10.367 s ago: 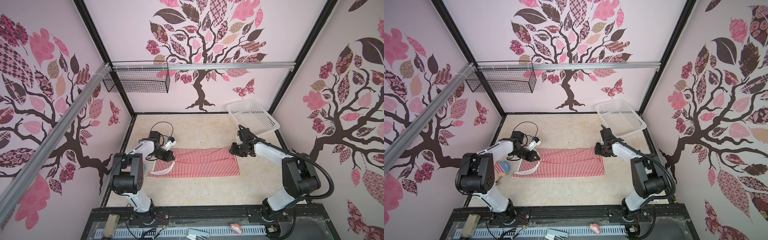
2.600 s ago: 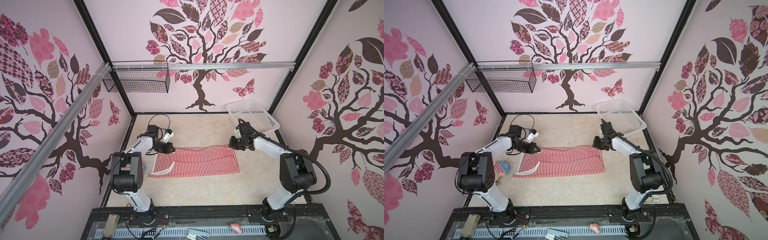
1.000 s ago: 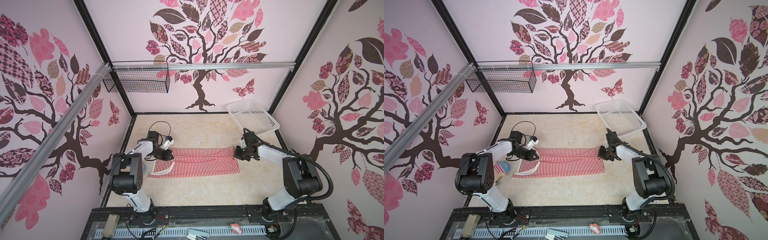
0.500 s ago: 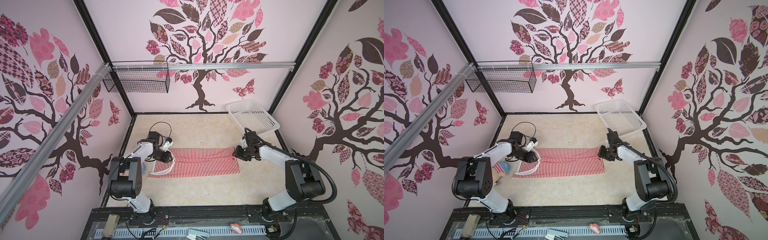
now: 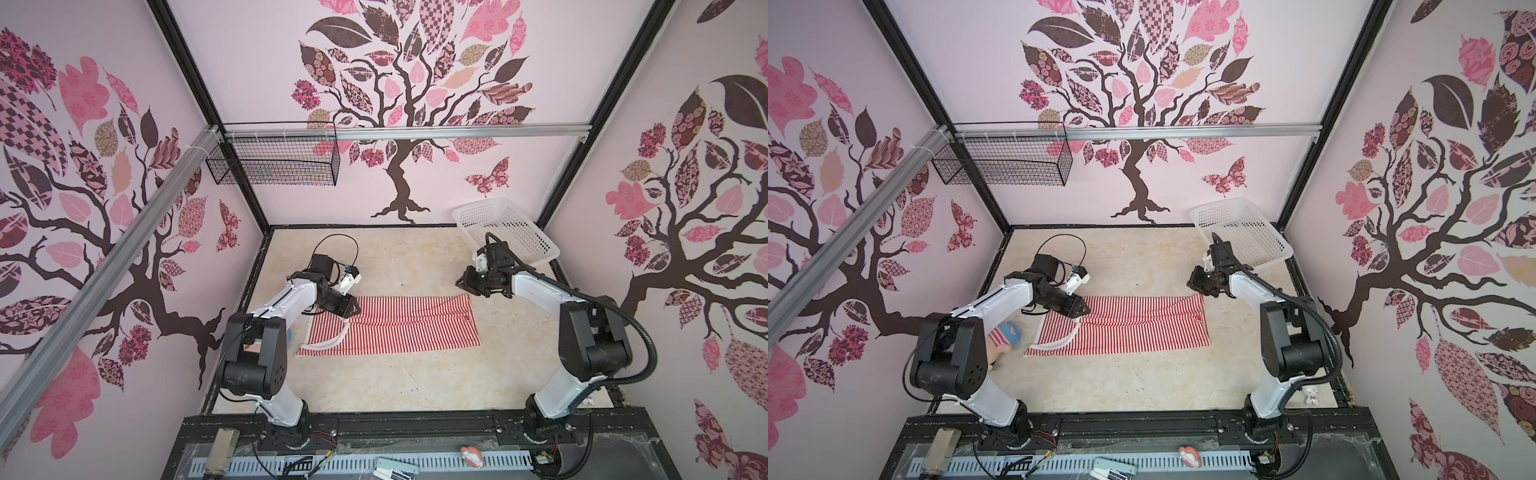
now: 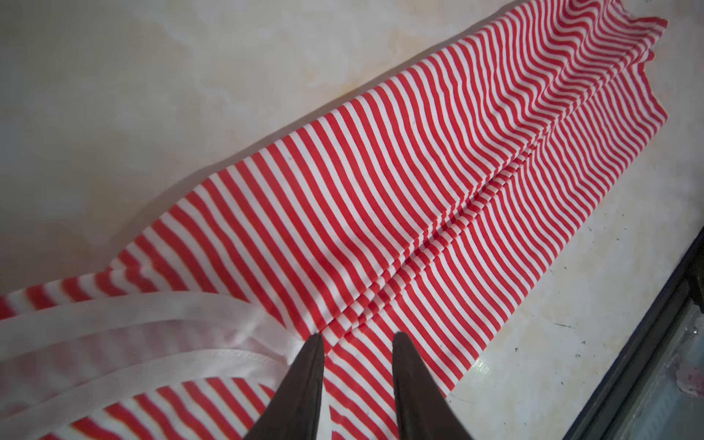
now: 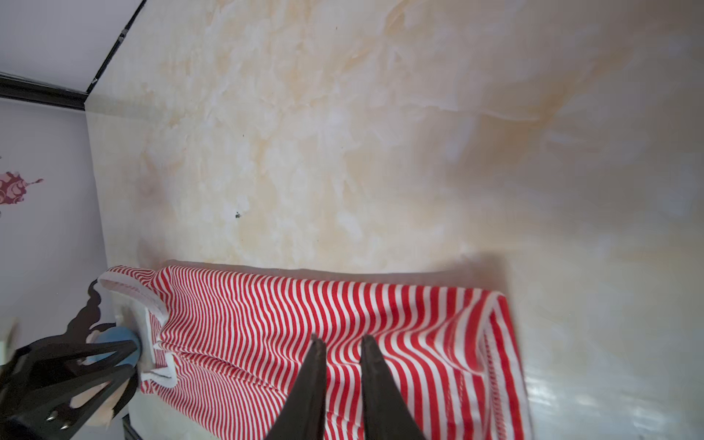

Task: Fold and stack tank tops
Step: Smooth out the tank top at the center of the table.

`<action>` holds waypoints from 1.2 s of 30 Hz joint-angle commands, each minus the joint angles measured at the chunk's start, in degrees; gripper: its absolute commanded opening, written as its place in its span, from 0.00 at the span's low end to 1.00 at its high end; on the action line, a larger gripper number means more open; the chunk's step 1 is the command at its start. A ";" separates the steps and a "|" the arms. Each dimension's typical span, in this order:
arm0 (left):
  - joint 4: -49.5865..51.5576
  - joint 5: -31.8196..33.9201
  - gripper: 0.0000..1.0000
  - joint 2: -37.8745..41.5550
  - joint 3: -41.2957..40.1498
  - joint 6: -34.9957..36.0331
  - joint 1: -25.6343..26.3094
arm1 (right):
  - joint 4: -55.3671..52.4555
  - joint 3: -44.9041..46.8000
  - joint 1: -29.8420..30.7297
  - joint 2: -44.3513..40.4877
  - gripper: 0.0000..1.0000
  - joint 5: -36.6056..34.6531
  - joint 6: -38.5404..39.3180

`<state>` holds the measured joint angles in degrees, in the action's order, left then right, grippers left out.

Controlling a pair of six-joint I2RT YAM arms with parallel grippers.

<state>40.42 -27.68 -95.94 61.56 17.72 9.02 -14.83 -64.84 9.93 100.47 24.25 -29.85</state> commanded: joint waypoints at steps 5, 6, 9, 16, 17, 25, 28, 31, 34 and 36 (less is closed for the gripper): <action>-0.32 -0.73 0.34 -4.13 0.64 0.44 -0.14 | 0.35 0.30 0.57 2.37 0.19 2.73 -1.55; -0.59 -0.75 0.34 -4.08 0.07 0.48 -0.14 | 0.39 1.72 0.61 1.63 0.19 2.12 -1.36; -1.05 -0.11 0.34 -4.29 -1.09 0.63 -0.14 | 0.91 5.57 0.61 0.47 0.19 0.36 -0.30; -0.97 -0.09 0.34 -4.02 -3.54 1.43 -0.14 | 0.21 8.03 0.54 3.17 0.20 -2.51 1.59; -0.87 -0.04 0.34 -3.70 -3.80 1.49 -0.14 | 0.00 8.18 0.53 3.01 0.20 -3.09 1.88; -0.01 1.89 0.36 1.84 -3.19 1.26 -1.44 | 0.39 6.65 0.83 -2.27 0.41 0.61 0.99; 0.39 1.73 0.37 4.39 -0.93 0.10 -4.58 | -0.97 5.22 1.79 -6.44 0.52 0.58 0.60; 0.81 2.84 0.39 5.22 1.54 -0.20 -7.42 | -2.02 4.78 2.69 -9.12 0.55 0.42 0.15; -0.50 7.58 0.41 4.27 3.14 -0.24 -9.00 | -2.73 5.01 3.65 -9.46 0.56 1.14 0.03; -1.97 12.20 0.43 2.97 3.80 -0.43 -9.10 | -2.53 5.56 4.88 -9.08 0.57 1.08 0.16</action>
<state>39.77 -21.30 -91.77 64.20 17.65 -0.03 -15.14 -59.09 13.47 91.07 24.71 -29.61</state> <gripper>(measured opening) 0.424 0.567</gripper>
